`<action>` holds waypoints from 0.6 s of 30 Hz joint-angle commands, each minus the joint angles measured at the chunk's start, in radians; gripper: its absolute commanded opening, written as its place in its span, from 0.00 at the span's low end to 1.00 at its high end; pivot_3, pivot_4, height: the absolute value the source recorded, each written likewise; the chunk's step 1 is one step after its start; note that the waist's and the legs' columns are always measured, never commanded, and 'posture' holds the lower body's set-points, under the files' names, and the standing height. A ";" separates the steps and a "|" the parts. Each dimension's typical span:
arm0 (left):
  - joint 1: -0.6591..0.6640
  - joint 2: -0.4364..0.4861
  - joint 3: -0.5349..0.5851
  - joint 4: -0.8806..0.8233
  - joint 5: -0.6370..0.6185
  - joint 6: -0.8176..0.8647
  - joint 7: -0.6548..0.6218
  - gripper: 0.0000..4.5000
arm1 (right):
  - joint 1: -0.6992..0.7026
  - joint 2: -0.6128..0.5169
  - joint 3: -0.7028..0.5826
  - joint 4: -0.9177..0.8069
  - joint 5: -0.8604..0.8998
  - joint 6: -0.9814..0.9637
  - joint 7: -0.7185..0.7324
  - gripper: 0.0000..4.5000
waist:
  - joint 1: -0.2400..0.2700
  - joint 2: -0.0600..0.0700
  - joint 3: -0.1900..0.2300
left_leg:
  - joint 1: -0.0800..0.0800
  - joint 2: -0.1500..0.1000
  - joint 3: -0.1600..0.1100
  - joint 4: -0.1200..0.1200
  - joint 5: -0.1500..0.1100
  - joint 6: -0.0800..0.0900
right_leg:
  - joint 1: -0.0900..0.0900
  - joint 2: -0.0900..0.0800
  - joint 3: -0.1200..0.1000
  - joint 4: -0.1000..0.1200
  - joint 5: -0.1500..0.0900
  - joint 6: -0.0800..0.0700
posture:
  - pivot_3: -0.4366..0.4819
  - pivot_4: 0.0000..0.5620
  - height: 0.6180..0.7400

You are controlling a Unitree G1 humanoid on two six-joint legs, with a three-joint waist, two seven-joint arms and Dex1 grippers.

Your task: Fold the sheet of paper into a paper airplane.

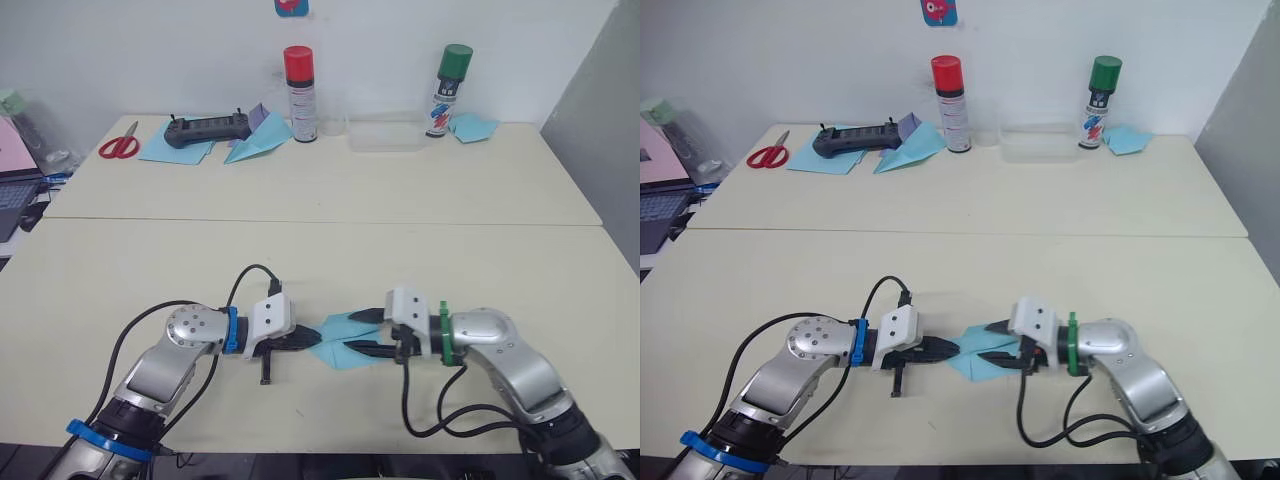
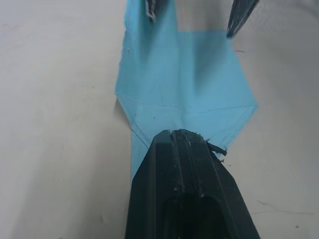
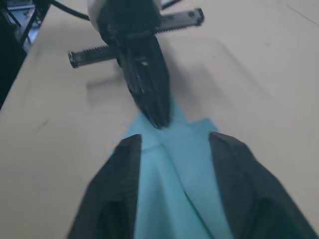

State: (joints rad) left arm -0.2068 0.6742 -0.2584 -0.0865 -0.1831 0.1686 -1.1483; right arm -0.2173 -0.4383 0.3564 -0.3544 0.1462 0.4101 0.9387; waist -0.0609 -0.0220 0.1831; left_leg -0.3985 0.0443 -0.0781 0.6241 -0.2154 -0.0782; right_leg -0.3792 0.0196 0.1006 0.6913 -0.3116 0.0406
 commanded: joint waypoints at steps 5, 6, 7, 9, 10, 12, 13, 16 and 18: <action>0.013 0.012 -0.039 0.030 0.028 0.037 -0.010 0.00 | -0.010 0.059 0.037 0.036 -0.023 -0.021 -0.083 0.02 | 0.004 0.000 0.000 | -0.001 -0.001 0.000 -0.001 0.000 0.000 | 0.001 -0.001 -0.001 -0.004 0.001 0.002 | 0.48 0.27 1.00; 0.015 0.014 -0.038 0.029 0.027 0.037 -0.011 0.00 | -0.010 0.063 0.042 0.038 -0.024 -0.014 -0.089 0.02 | 0.004 0.000 0.000 | -0.001 -0.001 0.000 -0.001 0.000 0.000 | 0.001 -0.001 -0.001 -0.004 0.001 0.002 | 0.48 0.27 1.00; 0.015 0.015 -0.038 0.029 0.026 0.037 -0.012 0.00 | -0.011 0.066 0.047 0.040 -0.025 -0.009 -0.093 0.02 | 0.004 0.000 0.000 | -0.001 0.000 0.000 -0.001 0.000 0.000 | 0.000 -0.001 -0.001 -0.004 0.001 0.002 | 0.48 0.27 1.00; 0.013 0.016 -0.037 0.030 0.026 0.038 -0.012 0.00 | -0.012 0.048 0.074 0.048 -0.049 0.003 -0.089 0.02 | 0.004 0.000 0.000 | -0.001 0.000 0.000 -0.002 0.000 0.000 | 0.000 -0.001 -0.001 -0.004 0.001 0.002 | 0.48 0.27 1.00; 0.010 0.015 -0.037 0.032 0.026 0.039 -0.013 0.00 | -0.012 0.037 0.086 0.052 -0.060 0.006 -0.084 0.02 | 0.004 0.000 0.000 | -0.001 0.000 0.000 -0.002 0.000 0.000 | 0.000 -0.001 -0.001 -0.004 0.001 0.002 | 0.48 0.27 1.00; 0.009 0.015 -0.037 0.034 0.027 0.040 -0.012 0.00 | -0.007 0.023 0.097 0.053 -0.070 0.027 -0.088 0.02 | 0.004 0.000 0.000 | -0.001 0.000 0.000 -0.002 0.000 0.000 | 0.000 -0.001 -0.001 -0.004 0.001 0.002 | 0.48 0.27 1.00; 0.008 0.014 -0.036 0.035 0.027 0.040 -0.012 0.00 | -0.004 0.014 0.101 0.051 -0.069 0.041 -0.086 0.02 | 0.004 0.000 0.000 | -0.001 -0.001 0.000 -0.002 0.000 0.000 | 0.001 -0.001 -0.001 -0.004 0.001 0.002 | 0.48 0.27 1.00; 0.007 0.012 -0.036 0.041 0.029 0.038 -0.010 0.00 | 0.005 -0.012 0.108 0.050 -0.067 0.079 -0.084 0.02 | 0.004 0.000 0.000 | -0.001 -0.001 0.000 -0.002 0.000 0.000 | 0.001 -0.001 -0.001 -0.004 0.001 0.002 | 0.48 0.27 1.00; 0.006 0.011 -0.036 0.045 0.030 0.036 -0.009 0.00 | 0.012 -0.006 0.089 0.057 -0.053 0.108 -0.104 0.02 | 0.004 0.000 0.000 | -0.001 -0.001 0.000 -0.002 0.000 0.000 | 0.001 -0.001 -0.001 -0.005 0.001 0.002 | 0.48 0.27 1.00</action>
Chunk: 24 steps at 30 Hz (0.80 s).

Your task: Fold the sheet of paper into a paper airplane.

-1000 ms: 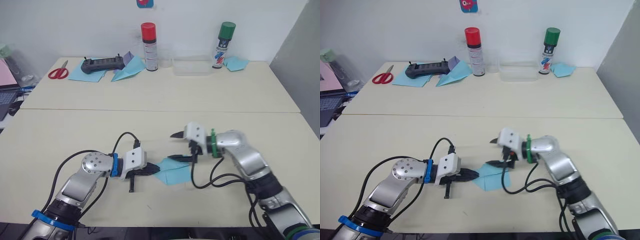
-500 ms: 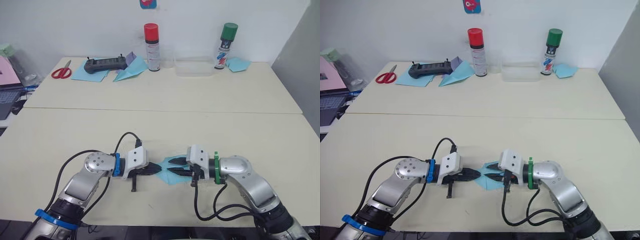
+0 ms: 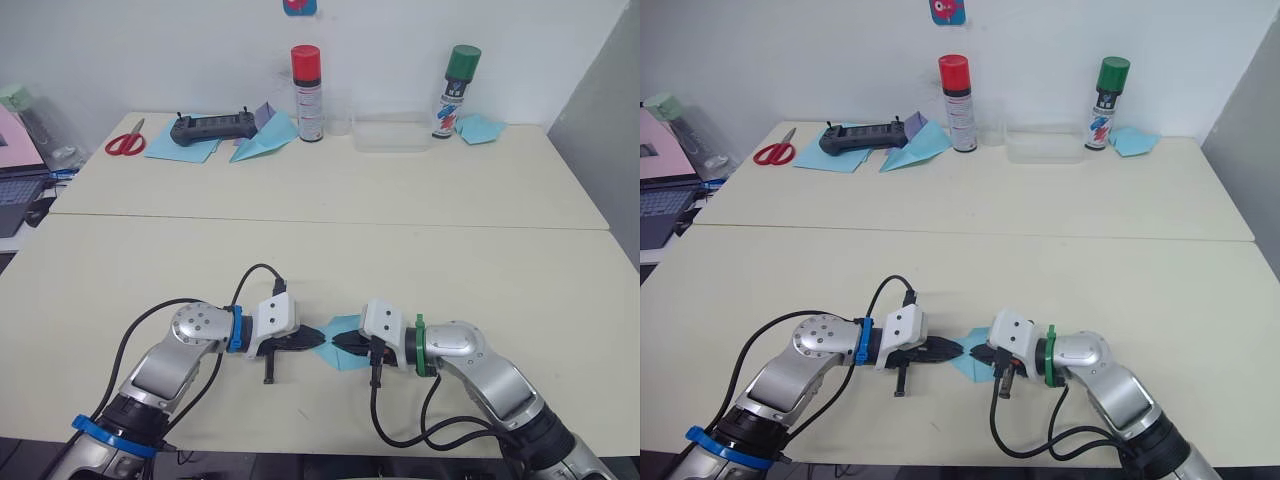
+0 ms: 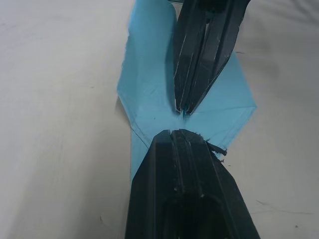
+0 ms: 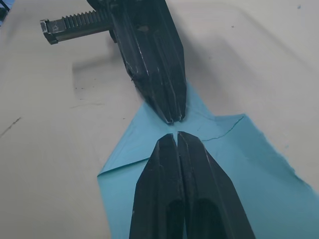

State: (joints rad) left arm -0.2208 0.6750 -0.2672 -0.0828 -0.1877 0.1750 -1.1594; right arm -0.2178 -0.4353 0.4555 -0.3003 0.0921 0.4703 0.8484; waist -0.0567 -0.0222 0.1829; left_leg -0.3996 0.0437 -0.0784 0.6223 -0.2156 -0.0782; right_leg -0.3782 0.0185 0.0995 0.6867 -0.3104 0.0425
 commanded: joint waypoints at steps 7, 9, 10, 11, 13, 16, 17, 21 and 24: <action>0.017 0.007 -0.030 0.047 0.034 0.032 0.005 0.00 | 0.030 -0.025 -0.081 0.030 0.030 0.110 -0.056 0.02 | 0.000 0.000 -0.001 | 0.001 0.000 0.000 0.000 0.000 0.000 | 0.001 0.000 0.000 0.000 0.000 0.000 | 0.48 0.27 1.00; 0.014 0.008 -0.030 0.054 0.034 0.030 0.002 0.00 | 0.046 -0.049 -0.131 0.018 0.065 0.176 -0.061 0.02 | 0.001 0.000 -0.001 | 0.001 0.000 0.000 0.001 0.000 0.000 | 0.002 0.000 0.000 -0.001 0.000 0.000 | 0.48 0.27 1.00; 0.011 0.008 -0.031 0.058 0.035 0.029 0.001 0.00 | 0.054 -0.056 -0.152 0.006 0.087 0.219 -0.062 0.02 | 0.001 0.000 -0.001 | 0.001 -0.001 0.000 0.001 0.000 0.000 | 0.002 -0.001 0.000 -0.001 0.000 0.001 | 0.48 0.27 1.00; 0.009 0.008 -0.032 0.060 0.035 0.028 0.000 0.00 | 0.058 -0.060 -0.163 -0.004 0.103 0.248 -0.064 0.02 | 0.002 0.000 -0.001 | 0.001 -0.001 0.000 0.001 0.000 0.000 | 0.003 -0.001 0.000 -0.002 0.000 0.001 | 0.48 0.27 1.00; 0.005 0.006 -0.035 0.065 0.035 0.027 -0.001 0.00 | 0.061 -0.060 -0.183 -0.020 0.135 0.305 -0.074 0.02 | 0.002 0.000 -0.002 | 0.001 -0.001 0.000 0.001 0.000 0.000 | 0.005 -0.001 0.000 -0.005 0.001 0.001 | 0.48 0.27 1.00; 0.000 0.004 -0.038 0.072 0.035 0.024 -0.002 0.00 | 0.066 -0.075 -0.199 -0.033 0.157 0.359 -0.092 0.02 | 0.002 0.000 -0.002 | 0.001 -0.001 0.000 0.001 0.000 0.000 | 0.005 -0.002 0.000 -0.005 0.001 0.001 | 0.48 0.27 1.00; -0.002 0.003 -0.039 0.075 0.035 0.023 -0.002 0.00 | 0.071 -0.082 -0.207 -0.036 0.161 0.372 -0.099 0.02 | 0.002 0.000 -0.002 | 0.001 -0.001 0.000 0.001 0.000 0.000 | 0.005 -0.002 0.000 -0.005 0.001 0.001 | 0.48 0.27 1.00; -0.007 -0.001 -0.041 0.089 0.037 0.017 -0.006 0.00 | 0.092 -0.120 -0.240 -0.038 0.174 0.410 -0.124 0.02 | 0.003 -0.001 -0.003 | 0.001 -0.002 0.000 0.001 0.000 0.000 | 0.005 -0.002 0.000 -0.006 0.001 0.001 | 0.48 0.27 1.00; -0.008 -0.002 -0.043 0.095 0.037 0.014 -0.008 0.00 | 0.111 -0.154 -0.268 -0.031 0.179 0.424 -0.129 0.02 | 0.004 0.000 -0.005 | 0.001 -0.002 0.000 0.001 0.000 0.000 | 0.005 -0.003 0.000 -0.006 0.001 0.000 | 0.48 0.27 1.00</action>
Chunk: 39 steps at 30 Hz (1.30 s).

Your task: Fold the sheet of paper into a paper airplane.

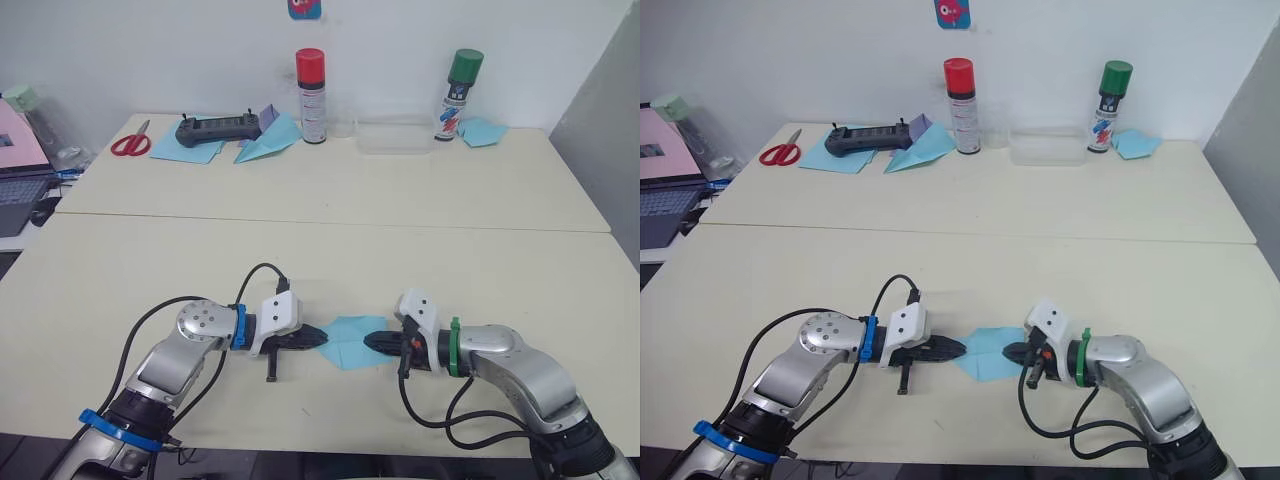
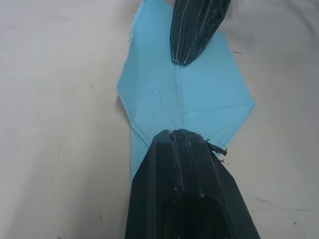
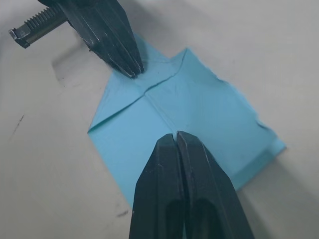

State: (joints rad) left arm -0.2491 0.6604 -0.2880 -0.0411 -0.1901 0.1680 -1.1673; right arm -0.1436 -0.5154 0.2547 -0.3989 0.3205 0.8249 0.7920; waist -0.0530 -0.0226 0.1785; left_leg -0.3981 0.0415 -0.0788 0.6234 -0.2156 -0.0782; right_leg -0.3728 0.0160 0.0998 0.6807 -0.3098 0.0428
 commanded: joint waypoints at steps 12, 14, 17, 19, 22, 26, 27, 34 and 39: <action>0.013 0.001 -0.032 0.082 0.043 0.005 -0.004 0.00 | 0.064 -0.150 -0.234 -0.004 0.081 0.186 -0.078 0.02 | 0.002 -0.003 -0.006 | 0.000 0.000 0.000 0.001 0.000 0.000 | 0.001 -0.001 0.001 -0.001 -0.001 -0.002 | 0.48 0.27 1.00; 0.014 0.002 -0.031 0.085 0.043 0.002 -0.005 0.00 | 0.074 -0.192 -0.261 -0.053 0.113 0.171 -0.038 0.02 | 0.004 -0.002 -0.006 | 0.000 -0.001 0.000 0.001 0.000 0.000 | 0.001 -0.001 0.001 -0.001 -0.001 -0.002 | 0.48 0.27 1.00; 0.015 0.006 -0.029 0.090 0.042 -0.006 -0.006 0.00 | 0.098 -0.242 -0.288 -0.136 0.157 0.102 0.025 0.02 | 0.005 -0.002 -0.005 | -0.001 -0.001 0.000 0.000 0.000 0.000 | 0.000 -0.001 0.001 -0.001 -0.001 -0.002 | 0.48 0.27 1.00; 0.016 0.006 -0.027 0.092 0.043 -0.009 -0.007 0.00 | 0.097 -0.233 -0.293 -0.178 0.187 0.086 0.026 0.02 | 0.004 -0.001 -0.005 | -0.001 -0.001 0.000 0.000 0.000 0.000 | -0.001 -0.001 0.001 -0.001 -0.001 -0.002 | 0.48 0.27 1.00; 0.017 0.002 -0.026 0.089 0.045 -0.009 -0.008 0.00 | 0.070 -0.139 -0.262 -0.207 0.219 0.062 -0.019 0.02 | 0.002 0.000 -0.005 | -0.001 0.000 0.000 -0.001 0.000 0.000 | -0.001 0.000 0.000 -0.001 -0.001 -0.003 | 0.48 0.27 1.00; 0.021 0.001 -0.030 0.079 0.046 -0.009 -0.009 0.00 | 0.047 -0.023 -0.167 -0.204 0.211 0.017 -0.054 0.02 | 0.000 -0.001 -0.004 | -0.001 0.000 0.000 0.000 0.000 0.000 | -0.001 0.000 0.001 -0.001 -0.002 -0.003 | 0.48 0.27 1.00; 0.018 -0.001 -0.031 0.081 0.047 -0.009 -0.009 0.00 | 0.036 0.004 -0.141 -0.190 0.198 0.013 -0.074 0.02 | 0.000 -0.001 -0.004 | -0.001 0.000 0.000 0.000 0.000 0.000 | -0.001 0.000 0.001 -0.001 -0.002 -0.003 | 0.48 0.27 1.00; 0.012 0.002 -0.038 0.083 0.049 -0.018 -0.021 0.00 | -0.019 0.117 0.007 -0.044 0.081 -0.077 -0.151 0.02 | 0.002 0.000 -0.004 | -0.001 0.000 0.000 -0.001 0.000 0.000 | -0.001 -0.001 0.000 -0.001 -0.002 -0.003 | 0.48 0.27 1.00; 0.013 0.007 -0.038 0.083 0.051 -0.021 -0.023 0.00 | 0.011 0.129 0.058 -0.017 0.020 -0.091 -0.196 0.02 | 0.003 0.000 -0.004 | -0.002 0.000 0.000 -0.001 0.000 0.000 | -0.002 -0.001 0.000 -0.001 -0.002 -0.003 | 0.48 0.27 1.00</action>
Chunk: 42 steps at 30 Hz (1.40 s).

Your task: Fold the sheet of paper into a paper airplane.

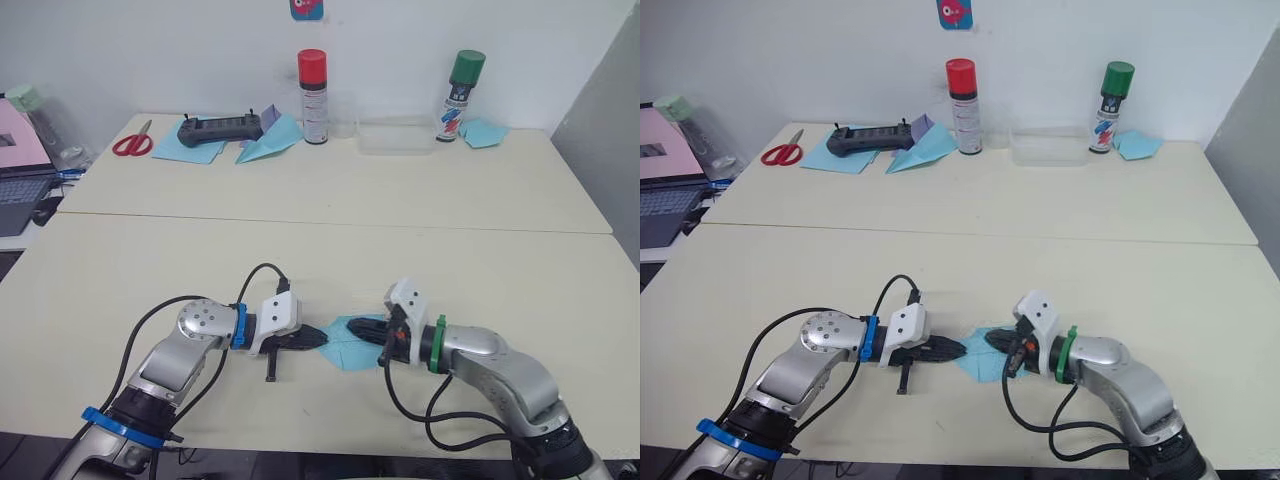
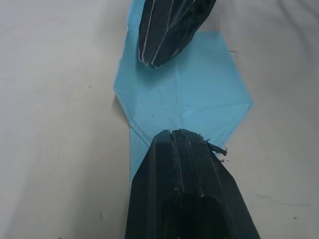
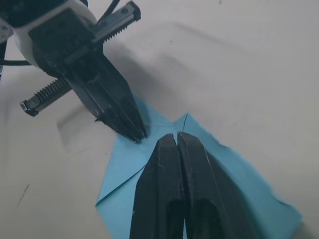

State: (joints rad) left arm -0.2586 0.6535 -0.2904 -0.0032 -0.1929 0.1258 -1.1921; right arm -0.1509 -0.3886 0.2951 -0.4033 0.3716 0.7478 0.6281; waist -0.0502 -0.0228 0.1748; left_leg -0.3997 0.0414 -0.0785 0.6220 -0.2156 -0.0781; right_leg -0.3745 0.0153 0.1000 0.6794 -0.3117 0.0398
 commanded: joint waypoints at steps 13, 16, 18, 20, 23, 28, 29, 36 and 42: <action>0.019 0.016 -0.036 0.044 0.055 0.027 0.006 0.00 | 0.116 0.026 -0.076 0.002 -0.020 0.060 -0.142 0.02 | 0.003 0.000 -0.001 | 0.001 0.000 0.000 -0.002 0.000 0.000 | 0.000 0.000 0.000 0.000 -0.001 -0.001 | 0.48 0.27 1.00; 0.018 0.017 -0.037 0.041 0.052 0.031 0.006 0.00 | 0.140 0.001 -0.076 -0.009 -0.024 0.054 -0.136 0.02 | 0.004 0.000 -0.001 | 0.001 0.000 0.000 -0.002 0.000 0.000 | 0.000 -0.001 0.000 0.000 -0.001 -0.001 | 0.48 0.27 1.00; 0.018 0.018 -0.036 0.044 0.051 0.030 0.005 0.00 | 0.149 -0.009 -0.079 -0.017 -0.023 0.052 -0.136 0.02 | 0.005 0.000 -0.001 | 0.001 0.000 0.000 -0.002 0.000 0.000 | 0.000 -0.001 0.000 0.000 -0.001 -0.001 | 0.48 0.27 1.00; 0.020 0.022 -0.035 0.045 0.051 0.027 0.002 0.00 | 0.163 -0.022 -0.080 -0.027 -0.023 0.047 -0.133 0.02 | 0.006 0.000 -0.001 | 0.001 0.000 0.000 -0.002 0.000 0.000 | 0.000 -0.001 0.000 0.000 -0.001 -0.001 | 0.48 0.27 1.00; 0.026 0.027 -0.034 0.043 0.051 0.025 0.000 0.00 | 0.183 -0.035 -0.085 -0.034 -0.020 0.042 -0.134 0.02 | 0.006 0.000 -0.001 | 0.001 0.000 0.000 -0.002 0.000 0.000 | 0.000 -0.001 0.000 -0.001 -0.001 -0.001 | 0.48 0.27 1.00; 0.026 0.033 -0.031 0.046 0.050 0.024 -0.005 0.00 | 0.211 -0.048 -0.110 -0.026 -0.019 0.035 -0.136 0.02 | 0.007 -0.001 -0.001 | 0.001 0.000 0.000 -0.002 0.000 0.000 | 0.000 -0.001 0.000 -0.001 -0.001 -0.002 | 0.48 0.27 1.00; 0.024 0.032 -0.031 0.046 0.049 0.027 -0.005 0.00 | 0.212 -0.048 -0.127 -0.018 -0.015 0.036 -0.138 0.02 | 0.007 -0.001 -0.001 | 0.001 0.000 0.000 -0.002 0.000 0.000 | 0.000 -0.001 0.000 -0.001 -0.001 -0.002 | 0.48 0.27 1.00; 0.025 0.033 -0.031 0.044 0.046 0.032 -0.007 0.00 | 0.226 -0.078 -0.194 0.008 0.020 0.053 -0.144 0.02 | 0.011 -0.001 -0.001 | 0.001 0.000 0.000 -0.002 0.000 0.000 | 0.000 -0.001 0.000 -0.001 -0.001 -0.002 | 0.48 0.27 1.00; 0.021 0.031 -0.034 0.049 0.047 0.030 -0.009 0.00 | 0.242 -0.096 -0.233 0.013 0.050 0.066 -0.154 0.02 | 0.011 -0.002 -0.002 | 0.001 0.000 0.000 -0.002 0.000 0.000 | 0.000 -0.001 0.000 -0.001 -0.001 -0.002 | 0.48 0.27 1.00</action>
State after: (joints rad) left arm -0.2657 0.6558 -0.3011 -0.0016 -0.1907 0.1259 -1.1925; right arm 0.0607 -0.4564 0.1145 -0.4626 0.4547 0.7700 0.5232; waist -0.0389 -0.0250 0.1727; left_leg -0.3986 0.0414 -0.0783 0.6198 -0.2156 -0.0782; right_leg -0.3744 0.0140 0.1003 0.6780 -0.3128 0.0381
